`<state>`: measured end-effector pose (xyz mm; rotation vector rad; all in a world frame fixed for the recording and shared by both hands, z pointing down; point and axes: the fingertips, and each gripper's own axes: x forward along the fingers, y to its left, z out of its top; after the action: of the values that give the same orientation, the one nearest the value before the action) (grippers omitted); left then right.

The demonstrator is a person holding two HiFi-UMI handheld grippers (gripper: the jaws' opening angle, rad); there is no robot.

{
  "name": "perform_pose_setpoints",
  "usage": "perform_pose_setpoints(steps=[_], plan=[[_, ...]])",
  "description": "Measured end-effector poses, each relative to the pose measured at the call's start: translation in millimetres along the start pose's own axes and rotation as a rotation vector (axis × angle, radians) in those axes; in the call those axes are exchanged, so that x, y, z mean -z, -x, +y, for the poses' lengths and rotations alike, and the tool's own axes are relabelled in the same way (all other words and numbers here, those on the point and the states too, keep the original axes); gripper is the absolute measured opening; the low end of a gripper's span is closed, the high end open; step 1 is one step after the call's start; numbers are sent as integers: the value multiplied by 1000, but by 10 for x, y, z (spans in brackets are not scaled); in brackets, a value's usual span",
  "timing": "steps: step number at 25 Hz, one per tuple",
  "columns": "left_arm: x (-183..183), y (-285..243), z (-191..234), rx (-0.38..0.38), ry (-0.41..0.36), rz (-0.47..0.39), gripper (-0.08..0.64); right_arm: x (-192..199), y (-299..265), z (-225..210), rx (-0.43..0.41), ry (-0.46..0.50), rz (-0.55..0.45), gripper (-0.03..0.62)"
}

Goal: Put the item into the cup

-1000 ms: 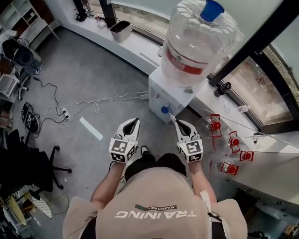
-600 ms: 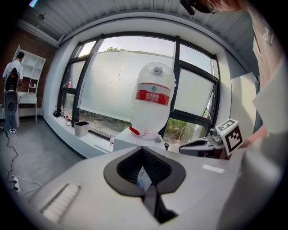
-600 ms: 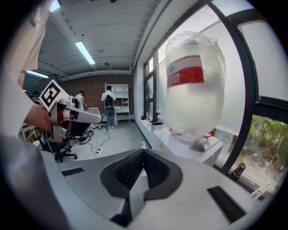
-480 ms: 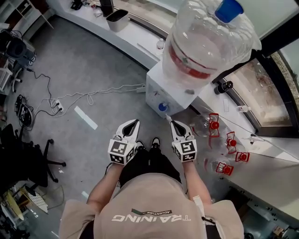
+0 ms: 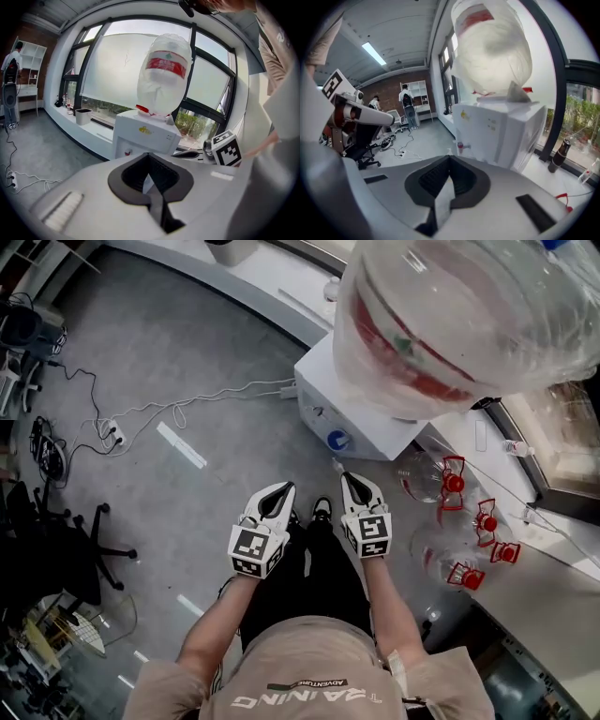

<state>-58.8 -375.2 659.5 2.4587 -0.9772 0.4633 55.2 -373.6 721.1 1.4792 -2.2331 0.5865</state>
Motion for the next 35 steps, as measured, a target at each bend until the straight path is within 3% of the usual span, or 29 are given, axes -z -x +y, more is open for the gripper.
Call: perform_pose_setpoints(steps=[11, 20, 35], plan=[[826, -571, 222, 24, 6, 58, 8, 792, -839, -365, 32, 2, 30, 11], [1252, -722, 441, 15, 43, 95, 8, 973, -1323, -580, 60, 14, 19, 11], [1443, -825, 413, 43, 90, 104, 8, 1258, -1584, -703, 138, 63, 102, 11]])
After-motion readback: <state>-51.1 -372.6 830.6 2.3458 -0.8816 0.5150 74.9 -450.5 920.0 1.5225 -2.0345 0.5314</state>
